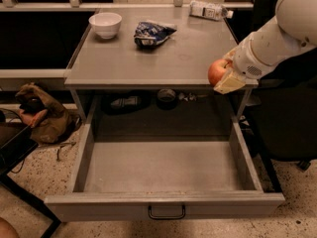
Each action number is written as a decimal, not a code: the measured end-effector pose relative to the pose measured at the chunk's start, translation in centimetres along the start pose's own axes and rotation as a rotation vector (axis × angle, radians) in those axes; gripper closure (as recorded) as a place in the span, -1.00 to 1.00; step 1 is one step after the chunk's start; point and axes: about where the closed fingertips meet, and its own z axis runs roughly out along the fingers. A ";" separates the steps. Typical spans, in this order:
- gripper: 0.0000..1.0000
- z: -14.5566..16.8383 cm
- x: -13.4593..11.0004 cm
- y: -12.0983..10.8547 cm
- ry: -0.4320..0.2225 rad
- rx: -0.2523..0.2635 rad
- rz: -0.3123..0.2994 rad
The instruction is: Place apple into top drawer
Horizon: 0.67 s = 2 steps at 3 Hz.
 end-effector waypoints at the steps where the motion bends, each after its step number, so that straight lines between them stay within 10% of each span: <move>1: 1.00 0.0 0.0 0.0 0.000 0.000 0.000; 2: 1.00 0.4 0.3 1.2 0.008 -0.010 0.017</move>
Offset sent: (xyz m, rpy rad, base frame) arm -0.0235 0.0048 -0.0224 0.0061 0.0404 -0.0379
